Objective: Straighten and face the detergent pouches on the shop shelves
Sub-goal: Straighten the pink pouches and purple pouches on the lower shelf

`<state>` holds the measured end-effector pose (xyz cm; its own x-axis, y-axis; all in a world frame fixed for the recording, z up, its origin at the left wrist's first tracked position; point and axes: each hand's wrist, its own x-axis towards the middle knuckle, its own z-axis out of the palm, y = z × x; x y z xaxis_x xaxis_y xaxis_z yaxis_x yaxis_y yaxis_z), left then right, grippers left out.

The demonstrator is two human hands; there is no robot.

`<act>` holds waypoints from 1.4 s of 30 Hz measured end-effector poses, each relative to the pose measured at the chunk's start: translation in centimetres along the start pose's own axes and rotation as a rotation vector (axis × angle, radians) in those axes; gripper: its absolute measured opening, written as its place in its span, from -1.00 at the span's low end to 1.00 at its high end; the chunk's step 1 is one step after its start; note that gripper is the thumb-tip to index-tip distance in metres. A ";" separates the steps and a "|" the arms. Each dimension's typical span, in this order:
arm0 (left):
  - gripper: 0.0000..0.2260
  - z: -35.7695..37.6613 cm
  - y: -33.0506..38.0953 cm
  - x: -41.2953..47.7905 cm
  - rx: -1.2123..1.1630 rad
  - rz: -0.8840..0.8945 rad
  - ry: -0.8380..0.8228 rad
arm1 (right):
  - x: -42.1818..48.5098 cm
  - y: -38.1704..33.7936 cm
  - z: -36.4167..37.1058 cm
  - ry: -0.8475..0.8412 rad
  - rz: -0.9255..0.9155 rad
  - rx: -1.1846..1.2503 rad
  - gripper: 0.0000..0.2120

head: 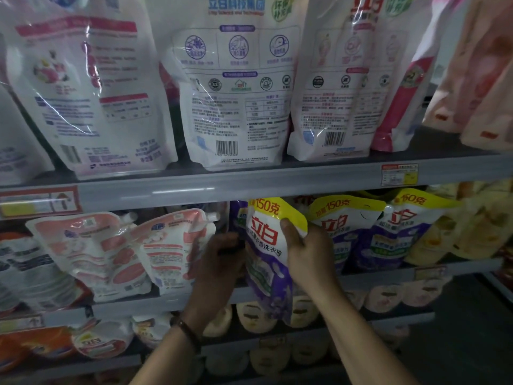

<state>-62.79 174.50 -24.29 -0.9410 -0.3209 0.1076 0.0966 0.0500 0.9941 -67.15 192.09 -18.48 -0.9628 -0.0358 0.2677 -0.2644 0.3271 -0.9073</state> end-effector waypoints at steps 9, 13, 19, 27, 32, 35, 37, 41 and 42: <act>-0.83 -1.6 1.6 3.5 0.102 -0.214 -0.194 | 1.3 -0.1 -1.0 -0.178 -0.059 -0.016 -0.77; -0.85 -2.0 1.0 4.1 0.102 -0.226 -0.185 | 2.2 0.3 -1.7 -0.203 -0.070 -0.021 -0.76; -0.87 -2.4 0.3 4.1 0.177 -0.101 -0.112 | 3.6 1.6 -1.8 -0.148 -0.065 -0.076 -0.76; -0.74 -3.6 -1.4 3.8 0.091 -0.039 -0.039 | 4.4 1.8 -1.7 -0.148 -0.127 -0.208 -0.77; -0.88 -3.9 -2.0 4.1 0.215 0.050 0.056 | 5.1 1.6 -1.6 -0.101 -0.247 -0.622 -0.61; -0.86 -3.9 -2.7 4.1 0.184 0.061 0.064 | 5.2 1.5 -1.3 -0.061 -0.276 -0.706 -0.56; -0.89 -3.7 -2.9 4.0 0.224 0.079 0.071 | 5.4 1.7 -1.1 -0.083 -0.263 -0.653 -0.55; -0.96 -3.6 -3.4 4.2 0.239 0.044 0.050 | 5.4 2.7 -0.8 -0.112 -0.283 -0.573 -0.65; -0.94 -3.4 -3.3 4.1 0.230 0.041 0.046 | 5.4 2.9 -0.7 -0.108 -0.296 -0.556 -0.67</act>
<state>-65.85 169.79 -27.03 -0.9215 -0.3564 0.1541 0.0534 0.2768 0.9594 -73.05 193.54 -19.42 -0.8613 -0.2854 0.4203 -0.4798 0.7289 -0.4883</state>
